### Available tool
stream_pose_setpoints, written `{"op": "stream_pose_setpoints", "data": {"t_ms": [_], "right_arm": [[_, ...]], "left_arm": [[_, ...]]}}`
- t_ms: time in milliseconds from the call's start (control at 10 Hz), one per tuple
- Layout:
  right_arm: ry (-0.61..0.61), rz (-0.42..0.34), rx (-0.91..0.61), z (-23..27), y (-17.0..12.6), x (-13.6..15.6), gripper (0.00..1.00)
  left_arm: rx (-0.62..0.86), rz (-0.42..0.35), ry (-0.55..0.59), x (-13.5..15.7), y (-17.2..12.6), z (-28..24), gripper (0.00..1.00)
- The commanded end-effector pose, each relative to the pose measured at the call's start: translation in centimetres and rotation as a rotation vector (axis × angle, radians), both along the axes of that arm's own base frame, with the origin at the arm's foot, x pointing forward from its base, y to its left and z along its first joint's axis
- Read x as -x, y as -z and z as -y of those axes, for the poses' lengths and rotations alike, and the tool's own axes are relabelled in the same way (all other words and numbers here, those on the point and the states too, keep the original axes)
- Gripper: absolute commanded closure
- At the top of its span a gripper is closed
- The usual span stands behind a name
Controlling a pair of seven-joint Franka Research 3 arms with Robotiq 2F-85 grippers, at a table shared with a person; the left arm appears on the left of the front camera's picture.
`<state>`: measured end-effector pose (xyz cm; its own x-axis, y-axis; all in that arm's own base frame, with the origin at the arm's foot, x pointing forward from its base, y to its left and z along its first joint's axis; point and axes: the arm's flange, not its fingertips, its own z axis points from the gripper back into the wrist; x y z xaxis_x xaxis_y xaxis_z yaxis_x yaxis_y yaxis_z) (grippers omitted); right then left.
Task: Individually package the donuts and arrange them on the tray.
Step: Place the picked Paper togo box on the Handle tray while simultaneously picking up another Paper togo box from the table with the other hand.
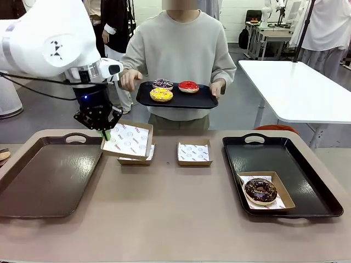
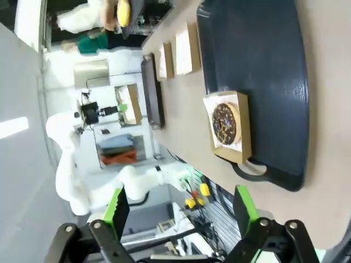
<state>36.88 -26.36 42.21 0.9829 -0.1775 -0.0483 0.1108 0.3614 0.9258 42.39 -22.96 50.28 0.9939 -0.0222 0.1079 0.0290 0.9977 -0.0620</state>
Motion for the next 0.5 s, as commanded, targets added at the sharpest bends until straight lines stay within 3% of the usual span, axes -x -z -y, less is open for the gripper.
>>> {"op": "stream_pose_setpoints", "data": {"t_ms": [0,400], "right_arm": [[0.035,0.008,-0.061,1.6,0.5,0.4,0.00],[0.095,0.021,-0.080,4.2,3.4,4.6,0.00]], "left_arm": [[-0.052,-0.007,-0.045,-1.8,-1.3,1.2,1.00],[-0.072,-0.027,-0.083,-4.6,-3.0,2.1,1.00]]}}
